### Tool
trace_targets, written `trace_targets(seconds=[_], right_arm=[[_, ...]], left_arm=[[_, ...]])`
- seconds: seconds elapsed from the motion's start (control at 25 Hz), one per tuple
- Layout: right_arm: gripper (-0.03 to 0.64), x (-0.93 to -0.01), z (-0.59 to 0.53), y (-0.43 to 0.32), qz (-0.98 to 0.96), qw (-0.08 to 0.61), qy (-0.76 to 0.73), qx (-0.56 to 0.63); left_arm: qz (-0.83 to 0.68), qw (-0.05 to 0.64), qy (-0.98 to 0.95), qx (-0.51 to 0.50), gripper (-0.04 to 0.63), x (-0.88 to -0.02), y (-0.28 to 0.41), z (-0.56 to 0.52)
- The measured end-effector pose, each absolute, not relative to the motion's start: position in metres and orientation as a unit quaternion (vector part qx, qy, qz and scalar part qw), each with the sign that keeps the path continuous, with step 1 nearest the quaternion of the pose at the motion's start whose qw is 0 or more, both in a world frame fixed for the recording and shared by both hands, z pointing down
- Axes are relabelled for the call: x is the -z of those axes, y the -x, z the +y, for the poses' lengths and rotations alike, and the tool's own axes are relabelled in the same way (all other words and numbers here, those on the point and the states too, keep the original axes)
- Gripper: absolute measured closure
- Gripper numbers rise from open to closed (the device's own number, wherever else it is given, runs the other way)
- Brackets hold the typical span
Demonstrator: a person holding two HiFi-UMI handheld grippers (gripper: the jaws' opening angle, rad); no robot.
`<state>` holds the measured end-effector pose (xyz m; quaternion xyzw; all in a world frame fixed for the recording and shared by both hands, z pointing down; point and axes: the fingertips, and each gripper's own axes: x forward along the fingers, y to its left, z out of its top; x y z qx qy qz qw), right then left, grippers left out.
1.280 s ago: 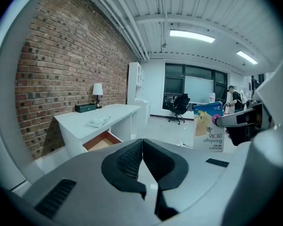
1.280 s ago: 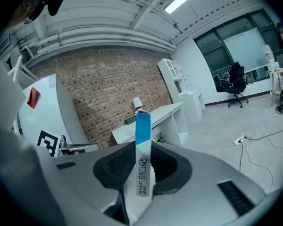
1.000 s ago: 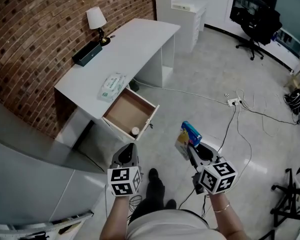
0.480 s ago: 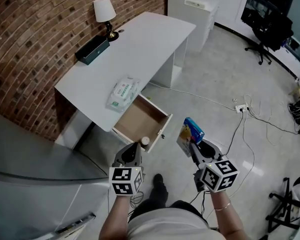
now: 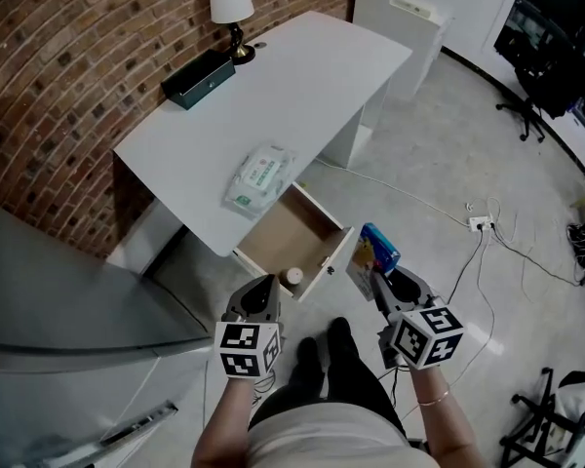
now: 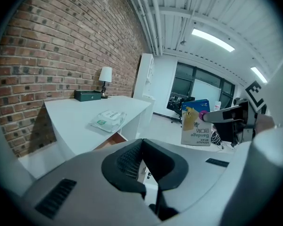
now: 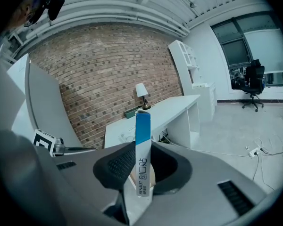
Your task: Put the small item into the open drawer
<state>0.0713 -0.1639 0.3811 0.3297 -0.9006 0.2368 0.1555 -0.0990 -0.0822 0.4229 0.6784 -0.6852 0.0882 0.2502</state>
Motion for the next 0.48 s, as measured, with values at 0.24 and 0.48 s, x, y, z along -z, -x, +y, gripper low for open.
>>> trace_targets(seconds=[0.24,0.48], right_arm=[[0.520,-0.406,-0.189,-0.031,-0.910,0.186,-0.288,-0.235],[0.520,-0.434,-0.224,0.008,-0.918,0.223,-0.236,-0.229]], left_arm=[[-0.705,0.262,-0.653,-0.090,0.574,-0.440,0.126,-0.085],[-0.735,0.272,-0.616,-0.078,0.574,-0.454,0.150,-0.100]])
